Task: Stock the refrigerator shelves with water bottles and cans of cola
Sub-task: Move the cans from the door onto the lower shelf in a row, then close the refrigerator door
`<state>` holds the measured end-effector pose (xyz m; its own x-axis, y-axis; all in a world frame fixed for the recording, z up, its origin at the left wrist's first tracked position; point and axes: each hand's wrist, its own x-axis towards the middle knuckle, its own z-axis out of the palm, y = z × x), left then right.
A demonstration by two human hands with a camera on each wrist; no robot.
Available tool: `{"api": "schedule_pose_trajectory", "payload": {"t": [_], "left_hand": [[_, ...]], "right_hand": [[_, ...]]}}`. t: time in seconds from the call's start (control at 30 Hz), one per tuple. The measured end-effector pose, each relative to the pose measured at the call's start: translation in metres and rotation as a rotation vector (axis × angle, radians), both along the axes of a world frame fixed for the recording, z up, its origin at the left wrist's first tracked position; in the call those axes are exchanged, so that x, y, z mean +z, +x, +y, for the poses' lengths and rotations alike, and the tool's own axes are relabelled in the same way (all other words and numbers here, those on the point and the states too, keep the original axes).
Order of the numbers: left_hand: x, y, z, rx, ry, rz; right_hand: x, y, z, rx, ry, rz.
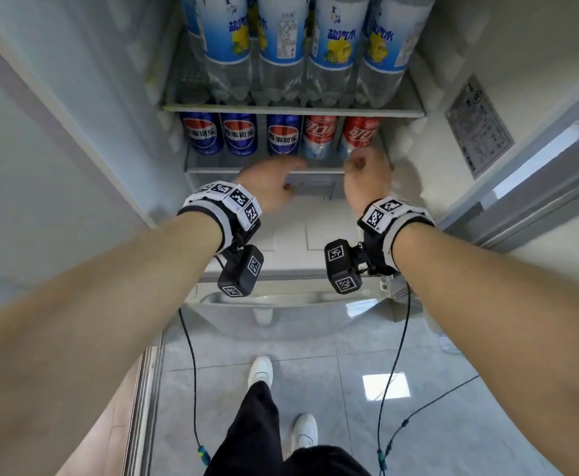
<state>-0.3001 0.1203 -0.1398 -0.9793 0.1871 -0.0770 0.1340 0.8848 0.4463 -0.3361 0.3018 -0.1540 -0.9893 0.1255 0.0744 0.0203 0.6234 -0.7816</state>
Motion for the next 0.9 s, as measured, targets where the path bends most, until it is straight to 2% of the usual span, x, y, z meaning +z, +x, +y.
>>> {"api": "schedule_pose_trajectory", "payload": {"t": [0.2, 0.53, 0.77, 0.9], "left_hand": [[0.031, 0.055, 0.0, 0.059, -0.039, 0.078], [0.07, 0.15, 0.015, 0.119, 0.124, 0.265], [0.098, 0.2, 0.019, 0.117, 0.239, 0.367], [0.11, 0.221, 0.021, 0.085, 0.271, 0.39]], "right_hand": [[0.035, 0.04, 0.003, 0.105, -0.107, 0.05], [0.067, 0.109, 0.02, 0.202, -0.373, 0.091], [0.1, 0.156, 0.042, 0.373, -0.309, 0.108], [0.119, 0.184, 0.056, 0.387, -0.229, 0.119]]}}
